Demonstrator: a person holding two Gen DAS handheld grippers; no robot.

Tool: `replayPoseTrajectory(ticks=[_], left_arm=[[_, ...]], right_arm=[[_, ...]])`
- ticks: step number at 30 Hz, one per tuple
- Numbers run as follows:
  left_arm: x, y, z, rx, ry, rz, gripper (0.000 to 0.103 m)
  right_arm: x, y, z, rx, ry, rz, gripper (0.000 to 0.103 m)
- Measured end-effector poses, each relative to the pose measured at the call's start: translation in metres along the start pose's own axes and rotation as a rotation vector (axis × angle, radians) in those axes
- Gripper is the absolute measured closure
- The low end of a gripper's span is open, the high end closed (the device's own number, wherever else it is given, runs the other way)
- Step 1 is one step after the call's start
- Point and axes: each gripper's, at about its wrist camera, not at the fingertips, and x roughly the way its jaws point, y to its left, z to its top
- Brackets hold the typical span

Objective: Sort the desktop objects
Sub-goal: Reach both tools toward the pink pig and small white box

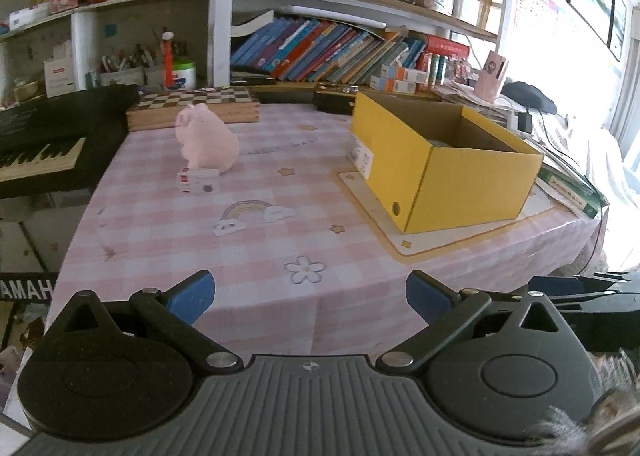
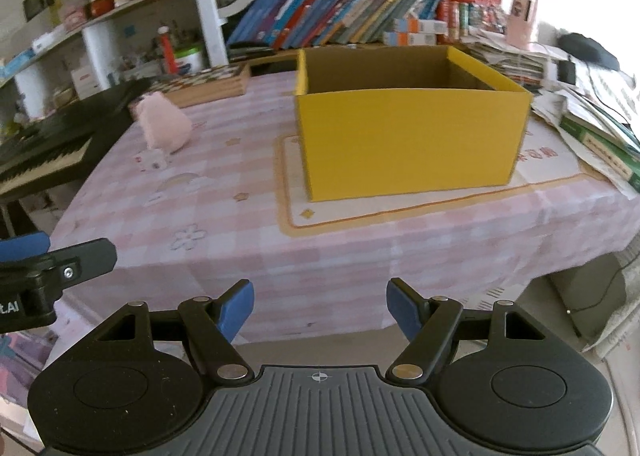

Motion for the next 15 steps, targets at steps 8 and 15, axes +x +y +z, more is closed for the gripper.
replayPoseTrajectory(ticks=[8,15], left_arm=[[-0.015,0.027,-0.005,-0.019,-0.014,0.034,0.000],[-0.029,0.055,-0.008,-0.059,-0.036,0.087,0.000]], right_arm=[[0.001,0.030,0.000,-0.032,-0.005,0.034,0.028],[0.002,0.062,0.003,-0.090,-0.011,0.087,0.028]])
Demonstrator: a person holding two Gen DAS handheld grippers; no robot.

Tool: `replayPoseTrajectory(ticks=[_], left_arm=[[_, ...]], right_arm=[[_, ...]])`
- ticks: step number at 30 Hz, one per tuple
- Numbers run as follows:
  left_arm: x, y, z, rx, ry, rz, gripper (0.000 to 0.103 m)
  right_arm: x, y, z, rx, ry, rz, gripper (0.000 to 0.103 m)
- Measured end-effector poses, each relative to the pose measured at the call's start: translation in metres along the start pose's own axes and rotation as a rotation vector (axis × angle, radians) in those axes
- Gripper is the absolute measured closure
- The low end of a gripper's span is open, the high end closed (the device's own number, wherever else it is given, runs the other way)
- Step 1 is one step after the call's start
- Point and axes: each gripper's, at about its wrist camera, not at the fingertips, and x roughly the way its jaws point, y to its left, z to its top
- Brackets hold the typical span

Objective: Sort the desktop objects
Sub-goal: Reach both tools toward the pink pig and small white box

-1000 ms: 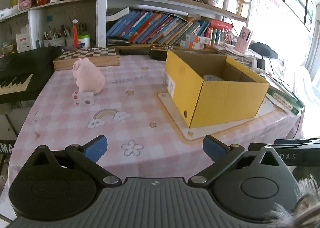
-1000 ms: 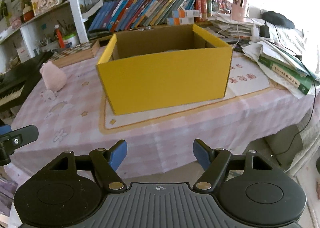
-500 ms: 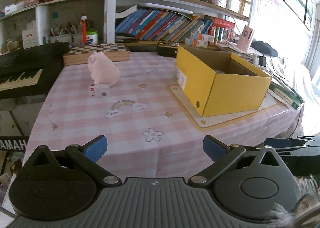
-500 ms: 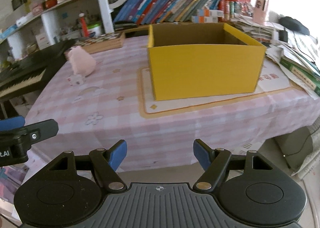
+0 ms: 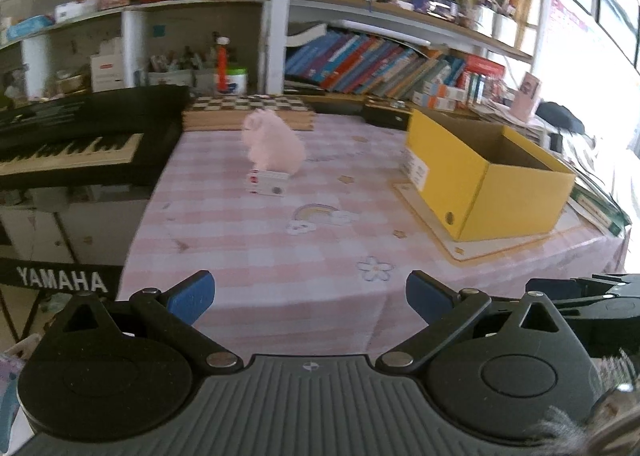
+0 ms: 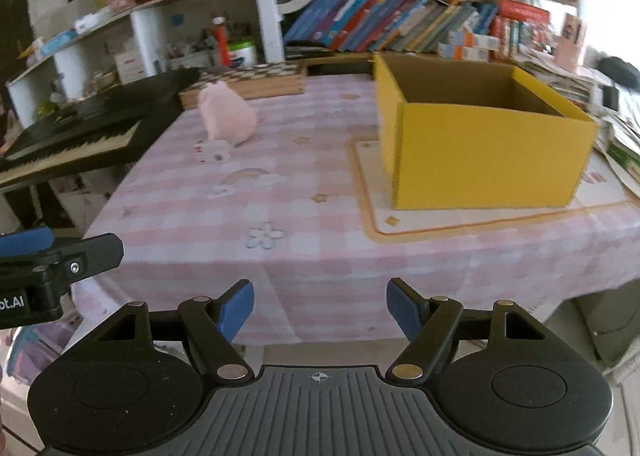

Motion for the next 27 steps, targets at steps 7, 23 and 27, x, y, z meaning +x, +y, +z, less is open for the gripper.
replayPoseTrajectory(ticks=[7,23,27], left_arm=[[-0.006,0.021,0.000,-0.051,-0.015,0.047,0.000],[0.028,0.037,0.020,-0.094,-0.019,0.113,0.000],[0.049,0.037,0.031,-0.112,-0.009,0.124,0.000]], right_arm=[[0.006,0.025,0.009,-0.074,-0.002,0.054,0.028],[0.055,0.036,0.047,-0.137,0.006,0.116,0.028],[0.072,0.031,0.063,-0.149,0.012,0.121,0.028]])
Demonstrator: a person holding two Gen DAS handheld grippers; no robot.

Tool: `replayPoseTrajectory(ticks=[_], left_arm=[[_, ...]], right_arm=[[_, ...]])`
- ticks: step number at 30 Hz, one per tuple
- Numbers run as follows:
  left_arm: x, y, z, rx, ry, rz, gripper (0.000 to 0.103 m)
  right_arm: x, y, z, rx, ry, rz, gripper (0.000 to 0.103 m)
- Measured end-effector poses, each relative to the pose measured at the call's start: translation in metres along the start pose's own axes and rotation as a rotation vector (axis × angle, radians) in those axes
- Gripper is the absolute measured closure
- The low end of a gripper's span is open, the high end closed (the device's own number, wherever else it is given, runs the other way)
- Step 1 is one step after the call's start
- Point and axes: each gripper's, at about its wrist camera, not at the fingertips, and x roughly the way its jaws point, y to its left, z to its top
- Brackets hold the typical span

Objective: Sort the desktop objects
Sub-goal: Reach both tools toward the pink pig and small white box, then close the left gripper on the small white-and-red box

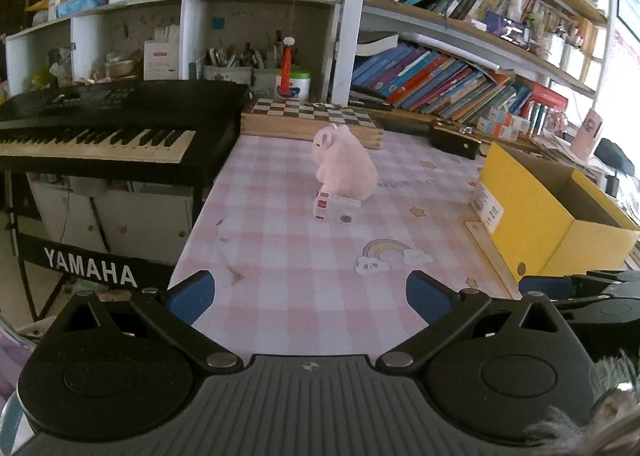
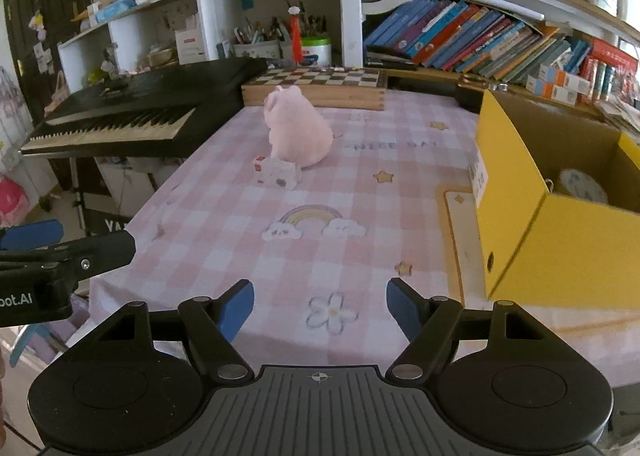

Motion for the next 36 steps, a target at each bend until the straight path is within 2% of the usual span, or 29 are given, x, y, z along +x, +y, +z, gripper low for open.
replayPoseTrajectory(ticks=[9,23,36], left_arm=[[0.036,-0.011,0.022,-0.022,0.003,0.031,0.000],[0.071,-0.027,0.046,-0.020,0.009,0.061,0.000],[0.107,-0.033,0.060,0.023,0.023,0.058,0.000]], right_arm=[[0.032,-0.022,0.035,-0.013,-0.012,0.017,0.028],[0.062,-0.049,0.088,0.039,-0.071,0.045,0.028],[0.087,-0.055,0.114,0.033,-0.062,0.096,0.028]])
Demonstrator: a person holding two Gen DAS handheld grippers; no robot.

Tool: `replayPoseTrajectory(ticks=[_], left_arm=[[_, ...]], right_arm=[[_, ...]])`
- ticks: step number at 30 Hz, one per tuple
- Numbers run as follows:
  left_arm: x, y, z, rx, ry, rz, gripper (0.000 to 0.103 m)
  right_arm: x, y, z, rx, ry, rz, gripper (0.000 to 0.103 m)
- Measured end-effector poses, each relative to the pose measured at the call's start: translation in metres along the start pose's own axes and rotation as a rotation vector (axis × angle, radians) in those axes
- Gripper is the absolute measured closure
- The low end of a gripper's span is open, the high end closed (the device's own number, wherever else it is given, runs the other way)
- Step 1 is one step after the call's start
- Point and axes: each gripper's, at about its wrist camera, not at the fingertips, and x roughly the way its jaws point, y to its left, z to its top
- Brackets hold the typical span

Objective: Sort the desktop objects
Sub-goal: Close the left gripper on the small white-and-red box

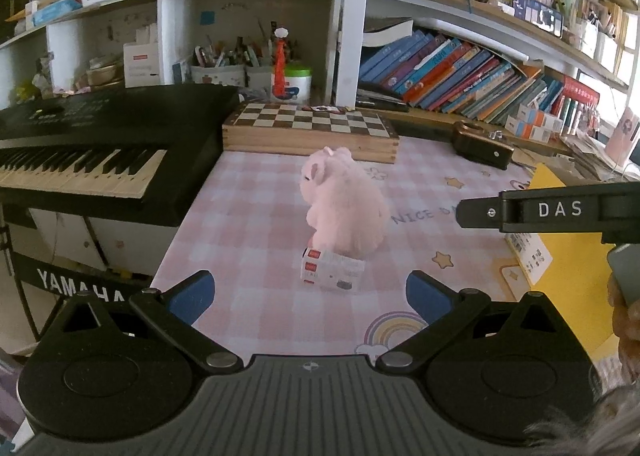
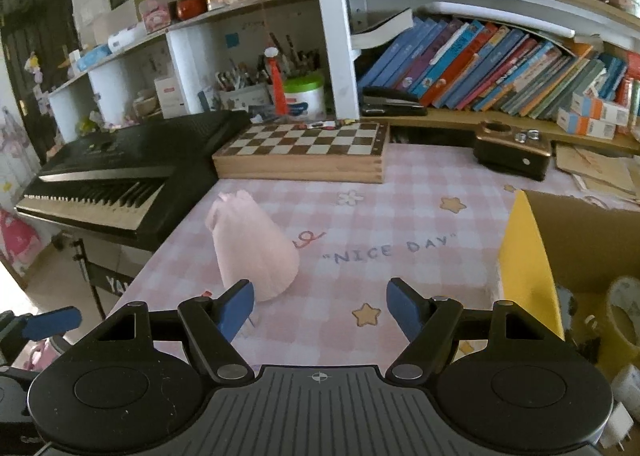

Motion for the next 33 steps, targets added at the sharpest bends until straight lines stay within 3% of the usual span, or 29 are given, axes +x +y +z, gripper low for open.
replayPoseTrajectory(ticks=[10,15,20,24,28,31,33], left_arm=[[0.037,-0.007,0.005,0.048,0.027,-0.015,0.000],[0.066,-0.018,0.002,0.142,0.037,-0.019,0.003],[0.095,-0.024,0.001,0.214,0.067,-0.071,0.009],[0.113,-0.021,0.003,0.201,0.090,-0.085,0.023],[0.122,-0.014,0.004,0.180,0.123,-0.106,0.050],[0.119,-0.008,0.006,0.139,0.137,-0.131,0.051],[0.114,-0.003,0.007,0.117,0.133,-0.132,0.051]], right_arm=[[0.023,0.001,0.012,-0.020,0.026,0.022,0.028],[0.030,0.002,0.019,-0.033,0.033,0.032,0.028],[0.036,0.005,0.023,-0.063,0.045,0.038,0.028],[0.042,0.007,0.025,-0.080,0.060,0.047,0.028],[0.050,0.011,0.026,-0.101,0.083,0.063,0.028],[0.058,0.017,0.029,-0.121,0.098,0.075,0.016],[0.064,0.021,0.032,-0.134,0.104,0.084,0.016]])
